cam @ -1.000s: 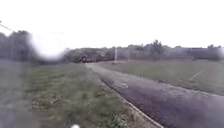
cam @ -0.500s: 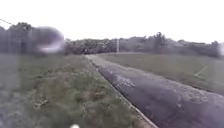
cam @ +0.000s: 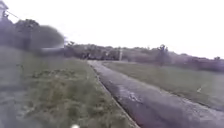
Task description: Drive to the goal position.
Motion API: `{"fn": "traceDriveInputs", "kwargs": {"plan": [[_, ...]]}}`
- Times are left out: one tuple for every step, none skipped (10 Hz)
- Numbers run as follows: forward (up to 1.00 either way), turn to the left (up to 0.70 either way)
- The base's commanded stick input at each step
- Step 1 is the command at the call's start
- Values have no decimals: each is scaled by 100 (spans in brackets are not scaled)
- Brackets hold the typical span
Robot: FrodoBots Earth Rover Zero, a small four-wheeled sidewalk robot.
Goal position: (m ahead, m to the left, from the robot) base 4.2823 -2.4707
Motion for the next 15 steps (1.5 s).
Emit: {"fn": "traceDriveInputs", "kwargs": {"plan": [[70, 0], [70, 0], [70, 0], [70, 0], [70, 0], [70, 0], [70, 0], [70, 0], [70, 0], [70, 0], [70, 0], [70, 0], [70, 0], [70, 0], [70, -5]]}}
